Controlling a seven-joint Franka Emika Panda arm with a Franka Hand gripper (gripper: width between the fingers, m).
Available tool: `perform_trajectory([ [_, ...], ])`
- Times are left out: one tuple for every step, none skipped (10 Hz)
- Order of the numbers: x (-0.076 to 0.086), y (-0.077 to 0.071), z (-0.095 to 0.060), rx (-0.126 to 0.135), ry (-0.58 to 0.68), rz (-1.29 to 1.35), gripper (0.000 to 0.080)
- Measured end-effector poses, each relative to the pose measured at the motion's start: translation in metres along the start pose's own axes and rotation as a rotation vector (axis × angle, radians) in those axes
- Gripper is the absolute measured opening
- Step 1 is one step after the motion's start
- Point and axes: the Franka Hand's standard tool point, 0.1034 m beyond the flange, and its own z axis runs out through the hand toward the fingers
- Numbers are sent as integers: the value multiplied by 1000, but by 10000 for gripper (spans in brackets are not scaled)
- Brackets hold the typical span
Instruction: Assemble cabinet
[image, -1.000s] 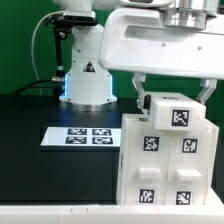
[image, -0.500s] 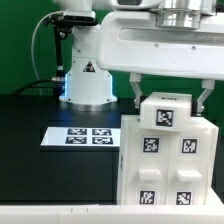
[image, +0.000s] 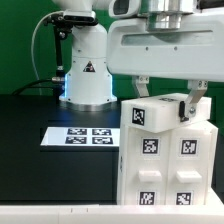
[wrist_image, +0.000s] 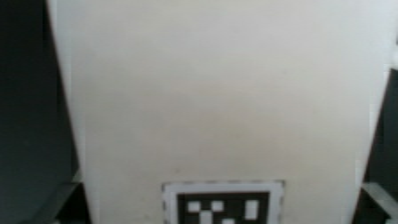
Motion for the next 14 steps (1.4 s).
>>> perform_trajectory([
  [0, 0, 0, 1, -3, 81, 558],
  [-1, 1, 1, 0, -23, 218, 558],
  [-1, 2, 3, -4, -55, 389, 556],
  [-1, 0, 3, 7, -80, 529, 556],
  [-1, -1, 4, 16, -105, 666, 556],
  [-1, -1, 5, 19, -118, 763, 556],
  [-1, 0, 5, 17, -119, 809, 556],
  [-1, -1, 5, 17, -118, 816, 556],
  [-1, -1, 5, 18, -118, 807, 556],
  [-3, -1, 5, 16, -119, 801, 648],
  [-9, -3, 0, 1, -132, 781, 648],
  [-14, -6, -13, 7, -149, 761, 771],
  [-13, -9, -27, 29, -156, 750, 792],
  [-12, -10, -40, 47, -163, 737, 792],
])
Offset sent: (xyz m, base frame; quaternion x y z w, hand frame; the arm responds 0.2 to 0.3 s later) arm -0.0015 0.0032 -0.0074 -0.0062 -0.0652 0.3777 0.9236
